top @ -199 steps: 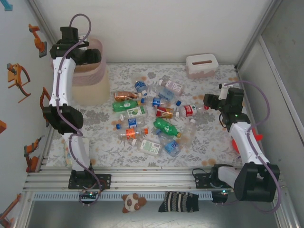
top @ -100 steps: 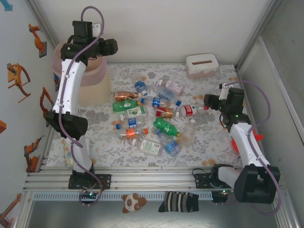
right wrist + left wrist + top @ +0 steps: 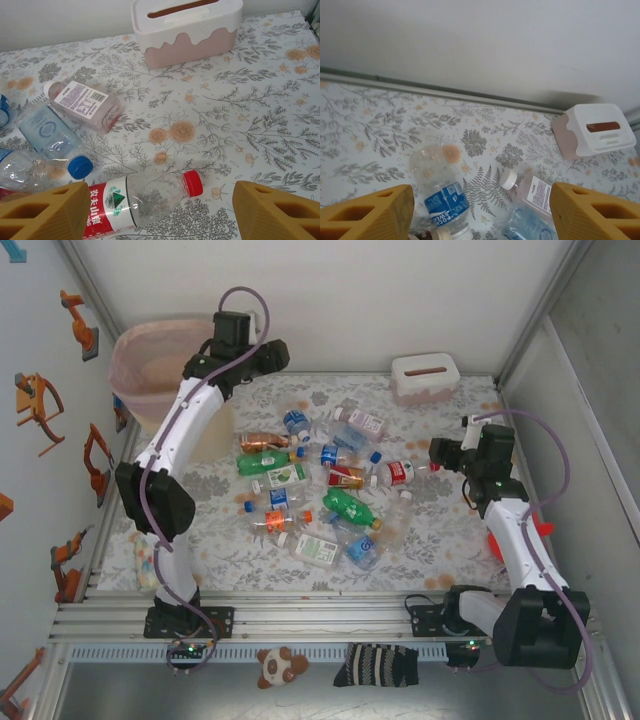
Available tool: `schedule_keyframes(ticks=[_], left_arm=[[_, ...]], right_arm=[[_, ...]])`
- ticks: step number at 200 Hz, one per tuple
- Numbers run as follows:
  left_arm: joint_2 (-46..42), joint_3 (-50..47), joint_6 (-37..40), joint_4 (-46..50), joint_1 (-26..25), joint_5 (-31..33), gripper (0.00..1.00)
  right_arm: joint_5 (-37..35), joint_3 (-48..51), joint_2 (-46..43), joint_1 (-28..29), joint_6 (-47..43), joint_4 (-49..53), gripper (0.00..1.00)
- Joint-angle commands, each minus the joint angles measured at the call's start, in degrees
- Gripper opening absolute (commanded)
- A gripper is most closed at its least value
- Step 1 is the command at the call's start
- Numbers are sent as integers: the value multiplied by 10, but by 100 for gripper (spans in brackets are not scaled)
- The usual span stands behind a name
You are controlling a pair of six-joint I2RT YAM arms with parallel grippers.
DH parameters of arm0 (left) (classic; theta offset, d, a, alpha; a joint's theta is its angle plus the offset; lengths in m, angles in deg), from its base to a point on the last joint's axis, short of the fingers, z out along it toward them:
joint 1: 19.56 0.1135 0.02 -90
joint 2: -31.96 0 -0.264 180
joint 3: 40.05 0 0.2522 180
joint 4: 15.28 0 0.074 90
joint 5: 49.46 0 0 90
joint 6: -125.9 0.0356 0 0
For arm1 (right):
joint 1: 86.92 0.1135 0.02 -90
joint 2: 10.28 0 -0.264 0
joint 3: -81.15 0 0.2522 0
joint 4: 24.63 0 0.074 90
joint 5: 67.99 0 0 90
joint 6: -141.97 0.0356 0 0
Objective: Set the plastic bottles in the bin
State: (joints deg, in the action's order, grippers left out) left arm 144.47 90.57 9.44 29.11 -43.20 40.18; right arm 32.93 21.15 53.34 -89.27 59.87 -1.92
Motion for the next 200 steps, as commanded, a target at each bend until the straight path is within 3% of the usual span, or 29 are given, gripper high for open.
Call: schedule_keyframes(ticks=[1, 77, 200], left_arm=[[5, -19, -70, -58, -7, 22, 67], [108, -14, -157, 23, -8, 54, 72], [239, 25, -181, 15, 2, -57, 82]], right_arm=[[-7, -21, -10, 5, -7, 7, 74], [-5, -21, -12, 5, -7, 10, 74], [-6, -16, -16, 5, -8, 11, 74]])
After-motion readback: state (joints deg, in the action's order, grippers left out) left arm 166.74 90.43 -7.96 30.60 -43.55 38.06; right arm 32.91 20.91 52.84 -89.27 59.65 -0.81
